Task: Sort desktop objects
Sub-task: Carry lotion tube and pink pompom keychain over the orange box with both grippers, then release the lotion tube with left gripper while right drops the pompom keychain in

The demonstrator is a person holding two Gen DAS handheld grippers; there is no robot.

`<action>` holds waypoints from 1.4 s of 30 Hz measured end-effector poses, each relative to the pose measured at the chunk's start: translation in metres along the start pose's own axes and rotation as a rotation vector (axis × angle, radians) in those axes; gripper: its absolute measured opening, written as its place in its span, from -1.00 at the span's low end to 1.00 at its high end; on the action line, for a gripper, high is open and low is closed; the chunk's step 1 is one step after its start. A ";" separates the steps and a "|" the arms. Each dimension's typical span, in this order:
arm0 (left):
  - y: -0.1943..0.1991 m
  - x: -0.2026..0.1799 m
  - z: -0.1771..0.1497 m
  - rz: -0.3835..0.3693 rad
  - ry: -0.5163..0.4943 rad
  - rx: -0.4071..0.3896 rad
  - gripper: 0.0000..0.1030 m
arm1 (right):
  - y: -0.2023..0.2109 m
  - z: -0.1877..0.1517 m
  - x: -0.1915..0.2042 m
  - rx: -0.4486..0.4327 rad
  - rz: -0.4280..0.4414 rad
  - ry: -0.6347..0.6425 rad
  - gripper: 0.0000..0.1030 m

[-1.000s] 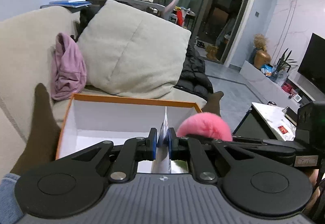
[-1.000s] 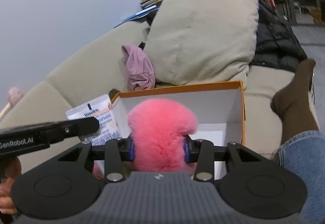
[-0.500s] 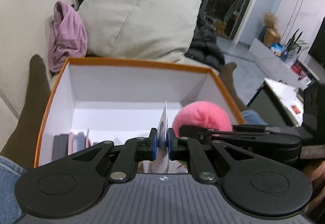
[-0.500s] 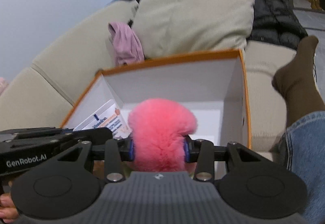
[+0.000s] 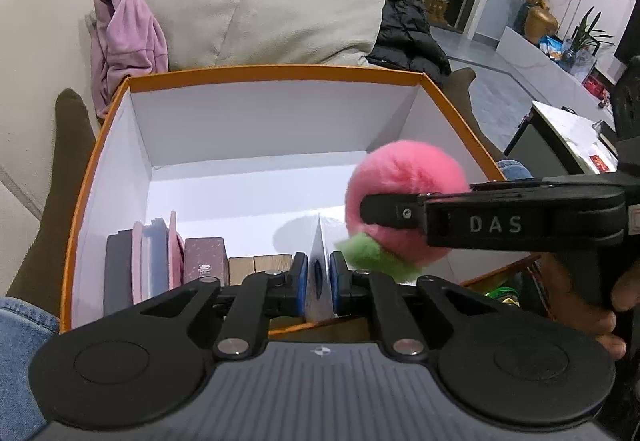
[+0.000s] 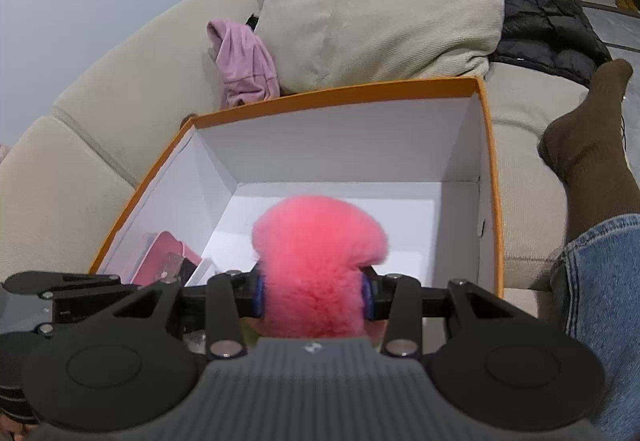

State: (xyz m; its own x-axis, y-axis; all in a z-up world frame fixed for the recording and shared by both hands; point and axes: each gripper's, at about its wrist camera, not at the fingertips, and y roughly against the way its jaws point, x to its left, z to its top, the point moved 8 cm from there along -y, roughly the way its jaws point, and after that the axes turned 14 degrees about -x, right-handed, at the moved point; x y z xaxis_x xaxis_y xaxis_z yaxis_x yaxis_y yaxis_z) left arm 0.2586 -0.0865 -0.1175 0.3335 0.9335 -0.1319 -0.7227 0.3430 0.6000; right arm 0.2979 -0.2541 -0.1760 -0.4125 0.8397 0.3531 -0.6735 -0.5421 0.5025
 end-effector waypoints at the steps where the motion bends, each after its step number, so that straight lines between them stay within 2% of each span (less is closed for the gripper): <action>1: 0.003 0.000 0.001 -0.006 -0.003 -0.001 -0.57 | 0.000 0.000 0.002 0.009 0.003 0.014 -0.15; 3: 0.011 0.000 0.007 -0.024 -0.003 -0.018 -0.41 | -0.002 0.001 0.005 0.028 0.003 0.038 -0.15; 6: 0.025 0.007 0.021 -0.032 0.000 -0.057 -0.40 | -0.006 0.009 0.007 0.053 -0.002 0.069 -0.15; 8: 0.034 0.020 0.033 -0.011 0.013 -0.096 -0.38 | -0.009 0.017 0.008 0.055 -0.006 0.088 -0.15; 11: 0.041 0.051 0.050 0.082 0.042 -0.138 -0.38 | -0.020 0.031 0.013 0.058 -0.009 0.118 -0.15; 14: 0.042 0.087 0.057 0.208 0.073 -0.142 -0.37 | -0.039 0.040 0.019 0.081 -0.001 0.141 -0.15; 17: 0.039 0.111 0.054 0.260 0.108 -0.125 -0.34 | -0.065 0.043 0.027 0.129 0.020 0.150 -0.14; 20: 0.029 0.123 0.048 0.249 0.150 -0.100 -0.34 | -0.090 0.046 0.039 0.169 0.041 0.171 -0.14; 25: 0.015 0.127 0.041 0.231 0.154 -0.077 -0.34 | -0.127 0.043 0.054 0.229 0.084 0.187 -0.15; 28: 0.011 0.129 0.034 0.219 0.163 -0.066 -0.37 | -0.146 0.039 0.063 0.241 0.109 0.197 -0.33; 31: 0.009 0.131 0.030 0.218 0.171 -0.058 -0.39 | -0.161 0.038 0.071 0.238 0.135 0.189 -0.35; 36: 0.012 0.131 0.028 0.207 0.188 -0.067 -0.39 | -0.159 0.037 0.071 0.234 0.140 0.192 -0.35; 40: 0.012 0.129 0.028 0.200 0.200 -0.072 -0.39 | -0.154 0.029 0.057 0.279 0.110 0.183 -0.35; 42: 0.013 0.129 0.028 0.208 0.201 -0.073 -0.39 | -0.154 0.026 0.057 0.309 0.118 0.176 -0.43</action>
State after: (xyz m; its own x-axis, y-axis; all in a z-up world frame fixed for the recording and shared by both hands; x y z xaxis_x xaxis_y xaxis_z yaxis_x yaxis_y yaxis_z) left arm 0.3091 0.0353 -0.1049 0.0527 0.9841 -0.1698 -0.8072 0.1421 0.5729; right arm 0.3943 -0.1235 -0.2133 -0.5937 0.7486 0.2954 -0.4090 -0.5968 0.6903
